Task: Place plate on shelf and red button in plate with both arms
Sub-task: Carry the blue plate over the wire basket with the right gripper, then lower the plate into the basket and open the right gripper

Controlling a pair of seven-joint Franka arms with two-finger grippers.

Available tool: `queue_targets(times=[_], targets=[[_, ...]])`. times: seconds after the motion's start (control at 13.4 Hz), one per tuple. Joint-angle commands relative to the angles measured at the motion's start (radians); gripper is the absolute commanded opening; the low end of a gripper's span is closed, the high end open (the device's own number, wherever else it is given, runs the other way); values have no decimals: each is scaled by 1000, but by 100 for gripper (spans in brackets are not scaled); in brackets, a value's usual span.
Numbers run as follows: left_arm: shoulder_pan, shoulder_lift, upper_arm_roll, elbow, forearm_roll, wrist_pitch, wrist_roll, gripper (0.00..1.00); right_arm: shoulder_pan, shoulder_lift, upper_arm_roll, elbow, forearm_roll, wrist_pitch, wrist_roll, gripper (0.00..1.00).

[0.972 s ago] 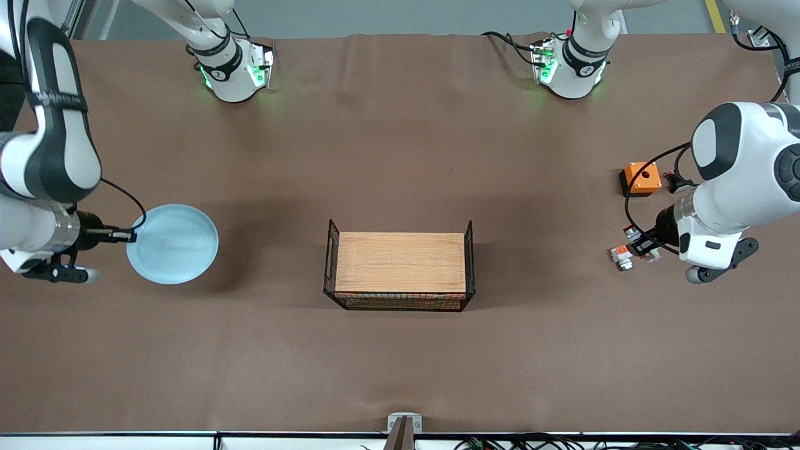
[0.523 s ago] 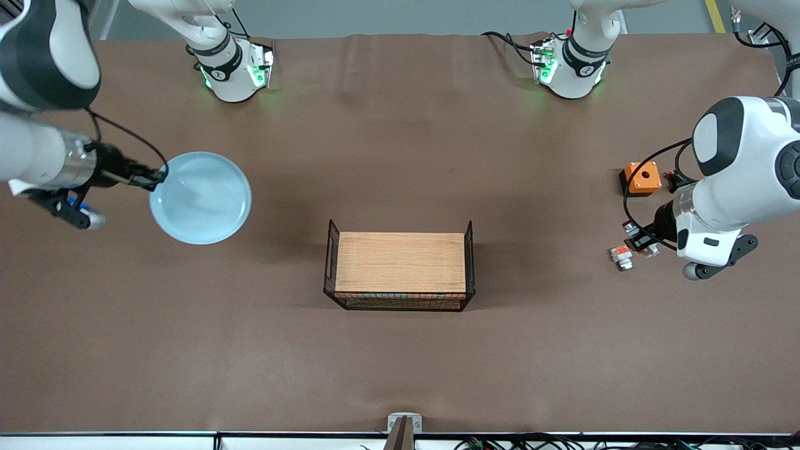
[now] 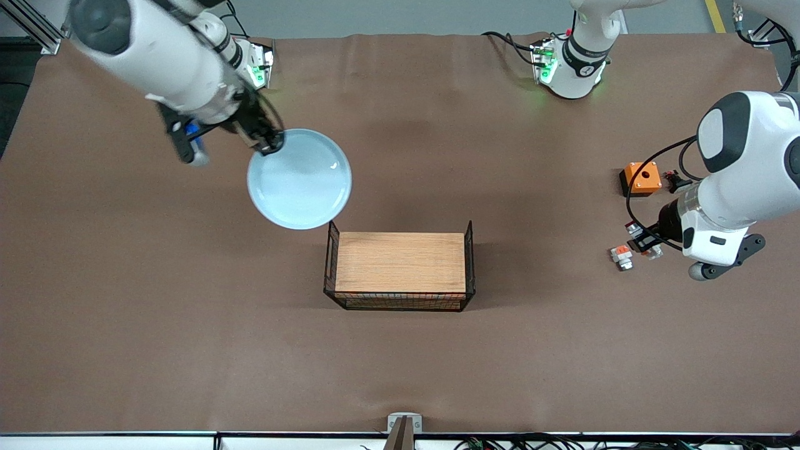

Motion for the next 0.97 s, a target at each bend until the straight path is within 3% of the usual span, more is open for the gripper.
queue_targets(times=[0.0, 0.37, 0.9], targets=[[-1, -13, -6, 33, 16, -27, 12, 0, 89, 43, -15, 24, 19, 106, 205, 0], [-1, -6, -12, 44, 9, -25, 31, 0, 167, 139, -15, 25, 21, 304, 328, 0], [2, -10, -12, 42, 5, -27, 23, 0, 227, 276, -17, 96, 4, 384, 405, 0]])
